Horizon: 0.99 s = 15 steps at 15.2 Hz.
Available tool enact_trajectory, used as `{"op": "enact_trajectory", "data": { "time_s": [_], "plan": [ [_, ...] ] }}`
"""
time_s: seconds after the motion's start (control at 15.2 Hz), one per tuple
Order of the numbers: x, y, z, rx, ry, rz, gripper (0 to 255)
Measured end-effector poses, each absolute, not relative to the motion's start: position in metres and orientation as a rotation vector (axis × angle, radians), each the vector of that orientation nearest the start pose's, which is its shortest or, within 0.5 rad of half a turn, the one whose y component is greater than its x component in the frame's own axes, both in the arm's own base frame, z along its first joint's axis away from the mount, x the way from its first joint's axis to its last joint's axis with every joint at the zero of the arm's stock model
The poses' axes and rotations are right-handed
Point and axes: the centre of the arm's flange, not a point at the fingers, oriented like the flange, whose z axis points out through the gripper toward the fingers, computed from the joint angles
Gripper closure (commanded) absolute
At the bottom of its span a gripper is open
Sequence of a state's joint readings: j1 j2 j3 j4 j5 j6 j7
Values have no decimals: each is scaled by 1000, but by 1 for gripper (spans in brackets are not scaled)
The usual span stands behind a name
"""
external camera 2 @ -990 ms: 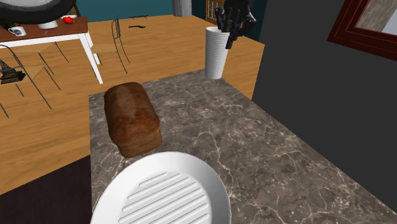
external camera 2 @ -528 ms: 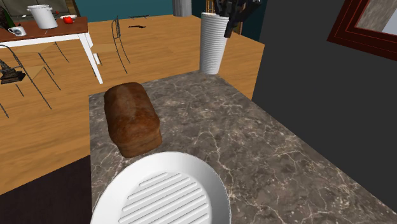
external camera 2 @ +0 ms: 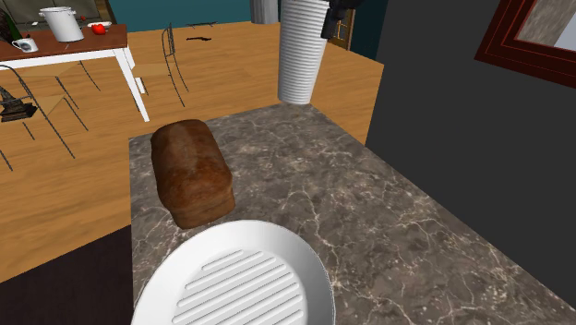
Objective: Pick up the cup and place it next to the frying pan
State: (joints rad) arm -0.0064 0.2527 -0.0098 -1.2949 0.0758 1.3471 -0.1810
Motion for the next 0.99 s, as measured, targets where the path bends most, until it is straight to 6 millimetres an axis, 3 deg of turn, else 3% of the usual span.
{"op": "enact_trajectory", "data": {
  "time_s": [0.99],
  "plan": [
    [603, 0, 510, -3023, -265, 294, 255]
  ]
}}
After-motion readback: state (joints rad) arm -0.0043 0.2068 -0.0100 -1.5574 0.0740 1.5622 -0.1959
